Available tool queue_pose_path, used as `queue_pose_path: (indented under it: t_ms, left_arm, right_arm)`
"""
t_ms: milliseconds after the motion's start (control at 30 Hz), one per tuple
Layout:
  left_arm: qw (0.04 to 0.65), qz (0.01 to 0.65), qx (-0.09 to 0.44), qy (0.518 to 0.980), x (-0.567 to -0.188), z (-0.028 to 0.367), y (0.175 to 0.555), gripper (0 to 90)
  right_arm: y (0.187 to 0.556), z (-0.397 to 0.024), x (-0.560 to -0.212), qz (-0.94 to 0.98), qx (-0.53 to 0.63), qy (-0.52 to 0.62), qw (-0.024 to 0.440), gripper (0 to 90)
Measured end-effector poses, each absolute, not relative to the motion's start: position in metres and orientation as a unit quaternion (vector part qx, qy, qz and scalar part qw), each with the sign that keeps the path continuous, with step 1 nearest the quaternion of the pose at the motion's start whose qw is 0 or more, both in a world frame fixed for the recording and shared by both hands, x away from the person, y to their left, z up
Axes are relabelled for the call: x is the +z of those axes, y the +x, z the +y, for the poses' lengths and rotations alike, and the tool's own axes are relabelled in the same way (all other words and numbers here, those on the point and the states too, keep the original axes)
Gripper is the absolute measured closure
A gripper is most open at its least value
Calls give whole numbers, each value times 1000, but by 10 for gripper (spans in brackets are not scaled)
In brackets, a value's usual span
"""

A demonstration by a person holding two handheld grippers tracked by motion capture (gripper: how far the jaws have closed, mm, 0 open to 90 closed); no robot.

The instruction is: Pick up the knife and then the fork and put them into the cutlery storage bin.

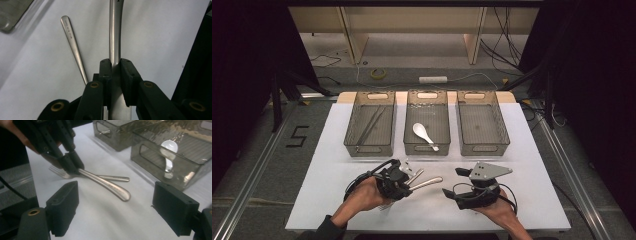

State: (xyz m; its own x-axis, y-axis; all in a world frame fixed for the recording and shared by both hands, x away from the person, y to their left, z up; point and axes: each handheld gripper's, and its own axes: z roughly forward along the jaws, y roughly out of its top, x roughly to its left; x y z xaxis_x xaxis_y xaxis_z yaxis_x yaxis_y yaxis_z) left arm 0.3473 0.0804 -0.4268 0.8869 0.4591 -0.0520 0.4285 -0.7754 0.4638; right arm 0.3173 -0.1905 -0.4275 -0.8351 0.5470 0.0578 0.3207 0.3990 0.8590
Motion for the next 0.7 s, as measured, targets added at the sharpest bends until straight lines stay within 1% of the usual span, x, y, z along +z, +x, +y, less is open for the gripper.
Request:
queue_pose_path:
  t_ms: [233, 567, 700]
  left_arm:
    - [242, 221, 26, 944, -422, 70, 349, 794]
    - [245, 200, 13, 949, -419, 54, 346, 794]
    - [247, 196, 9, 949, -417, 50, 344, 794]
  right_arm:
    - [314, -170, -431, 854, 452, 220, 132, 225]
    - [311, -157, -434, 876, 421, 180, 152, 246]
    - [312, -154, -435, 881, 415, 171, 152, 263]
